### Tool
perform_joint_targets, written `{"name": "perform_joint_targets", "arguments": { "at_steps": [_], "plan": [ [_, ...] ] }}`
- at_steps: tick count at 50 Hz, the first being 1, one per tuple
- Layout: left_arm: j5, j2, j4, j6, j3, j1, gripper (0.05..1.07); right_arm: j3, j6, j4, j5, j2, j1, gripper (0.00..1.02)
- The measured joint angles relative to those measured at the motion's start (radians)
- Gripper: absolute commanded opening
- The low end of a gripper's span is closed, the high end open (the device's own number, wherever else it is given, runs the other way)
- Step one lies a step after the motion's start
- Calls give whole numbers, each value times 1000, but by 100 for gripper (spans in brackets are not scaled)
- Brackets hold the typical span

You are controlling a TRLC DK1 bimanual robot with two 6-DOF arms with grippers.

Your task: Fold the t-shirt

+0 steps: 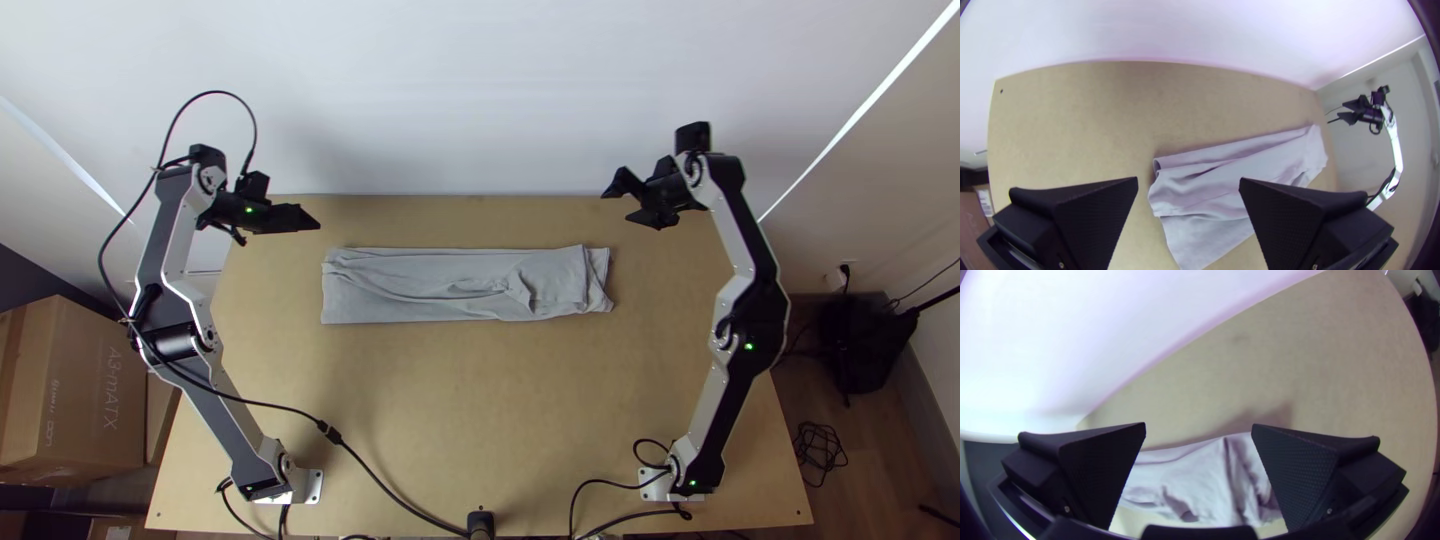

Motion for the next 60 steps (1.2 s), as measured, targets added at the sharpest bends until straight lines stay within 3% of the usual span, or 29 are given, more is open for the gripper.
{"name": "perform_joint_targets", "arguments": {
  "at_steps": [6,11,17,35,60],
  "plan": [
    [47,-5,-3,5,-82,54,102,-55,79,23,-197,-90,-40,97],
    [51,-5,19,9,-174,86,102,-113,121,48,-319,-150,-60,98],
    [54,-5,98,12,-290,101,102,-161,134,72,-379,-200,-61,98],
    [65,-5,237,-17,-465,72,102,-163,138,76,-388,-253,-55,98],
    [69,-6,348,-185,-478,-127,102,-163,138,76,-388,-259,-14,97]
  ]
}}
